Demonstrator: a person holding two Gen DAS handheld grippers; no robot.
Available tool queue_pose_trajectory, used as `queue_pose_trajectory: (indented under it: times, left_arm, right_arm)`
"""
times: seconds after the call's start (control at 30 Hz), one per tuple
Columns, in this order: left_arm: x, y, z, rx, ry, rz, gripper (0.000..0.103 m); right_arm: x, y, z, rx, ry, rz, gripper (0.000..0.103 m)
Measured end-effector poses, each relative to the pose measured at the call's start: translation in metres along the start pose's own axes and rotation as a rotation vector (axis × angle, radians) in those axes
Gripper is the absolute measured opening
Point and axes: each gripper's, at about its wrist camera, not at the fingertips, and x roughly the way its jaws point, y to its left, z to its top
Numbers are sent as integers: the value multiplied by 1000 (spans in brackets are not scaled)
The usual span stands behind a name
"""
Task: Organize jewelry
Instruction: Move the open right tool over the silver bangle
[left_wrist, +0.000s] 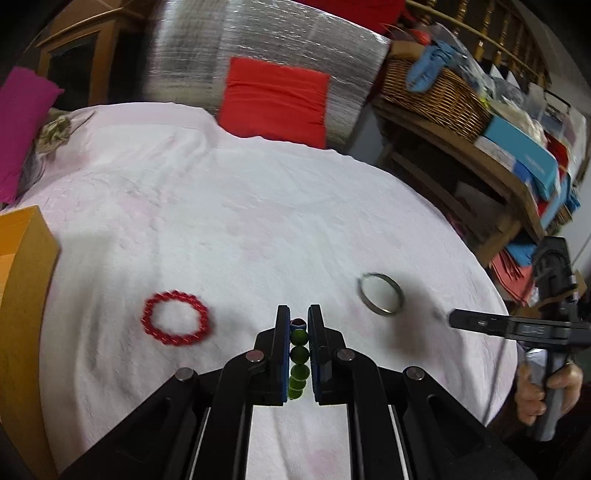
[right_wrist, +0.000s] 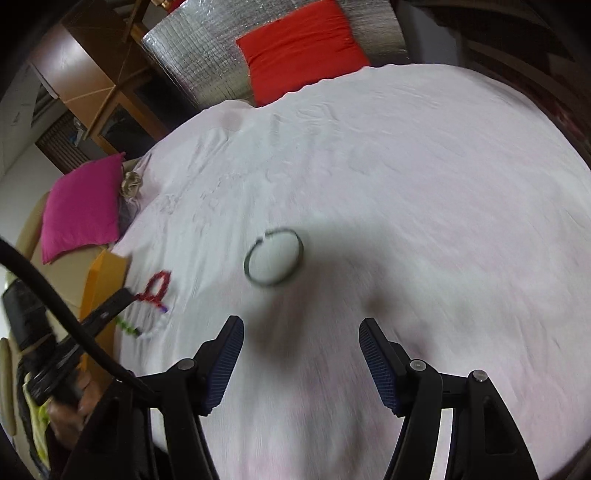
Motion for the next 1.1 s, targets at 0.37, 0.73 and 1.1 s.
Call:
queue_pose_trajectory:
  times: [0.37,0.73,1.1]
  left_arm:
    - [20,-9,-3,40,57,-10,10]
    - [27,-8,-14,60,-34,139,10]
    - [12,-19,-36,66,-17,221,10]
  right_arm:
    - [82,64,15,-193,71,-290,93]
    - [47,53,-12,-189,-23,-360,13]
    - [8,22,-46,2,54,-140,43]
